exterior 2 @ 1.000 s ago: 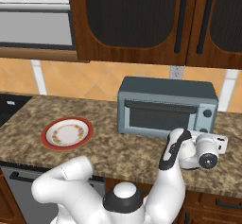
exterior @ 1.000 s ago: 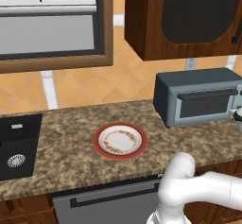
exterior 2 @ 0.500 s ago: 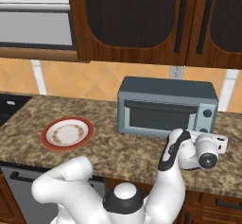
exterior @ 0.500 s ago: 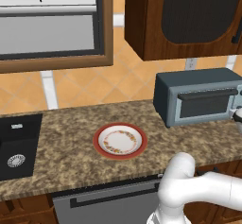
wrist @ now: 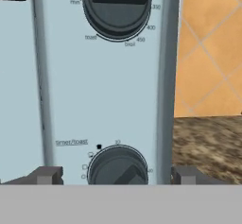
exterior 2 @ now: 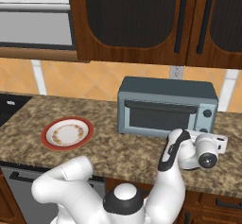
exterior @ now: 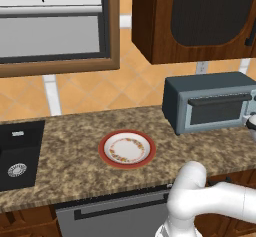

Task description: Pick up the kebab skewer and baguette bread, and place them inside the toaster oven. Close the toaster oven door and start by setting the timer.

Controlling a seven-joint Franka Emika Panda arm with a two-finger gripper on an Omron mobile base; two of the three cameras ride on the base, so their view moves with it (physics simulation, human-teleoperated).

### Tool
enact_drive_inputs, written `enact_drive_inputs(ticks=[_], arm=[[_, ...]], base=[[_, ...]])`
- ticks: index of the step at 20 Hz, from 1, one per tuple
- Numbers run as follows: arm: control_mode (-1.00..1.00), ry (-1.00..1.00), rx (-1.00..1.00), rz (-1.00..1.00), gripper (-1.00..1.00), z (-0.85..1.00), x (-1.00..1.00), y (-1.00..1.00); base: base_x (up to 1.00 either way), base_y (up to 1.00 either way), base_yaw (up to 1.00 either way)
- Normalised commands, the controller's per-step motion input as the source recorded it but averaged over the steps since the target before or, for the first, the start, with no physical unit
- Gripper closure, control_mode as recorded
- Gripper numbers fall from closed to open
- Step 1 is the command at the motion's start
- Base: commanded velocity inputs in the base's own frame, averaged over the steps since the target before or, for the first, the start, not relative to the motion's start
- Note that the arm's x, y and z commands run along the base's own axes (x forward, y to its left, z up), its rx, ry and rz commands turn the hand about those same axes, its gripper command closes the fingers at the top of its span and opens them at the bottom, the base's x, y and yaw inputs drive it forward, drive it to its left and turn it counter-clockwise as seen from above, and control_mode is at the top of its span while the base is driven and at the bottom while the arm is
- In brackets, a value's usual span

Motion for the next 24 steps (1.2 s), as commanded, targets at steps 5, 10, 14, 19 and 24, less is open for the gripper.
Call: enact_drive_inputs(ticks=[5,10,14,19,24], arm=[[-1.00,0.00,0.00,0.00,1.00,0.00,0.00,0.00],[-1.00,0.00,0.00,0.00,1.00,0.00,0.00,0.00],[-1.00,0.00,0.00,0.00,1.00,0.00,0.00,0.00],[-1.00,0.00,0.00,0.00,1.00,0.00,0.00,0.00],[-1.00,0.00,0.01,0.01,1.00,-0.02,0.00,0.00]], base=[[0.00,0.00,0.00],[0.00,0.00,0.00],[0.00,0.00,0.00],[0.00,0.00,0.00],[0.00,0.00,0.00]])
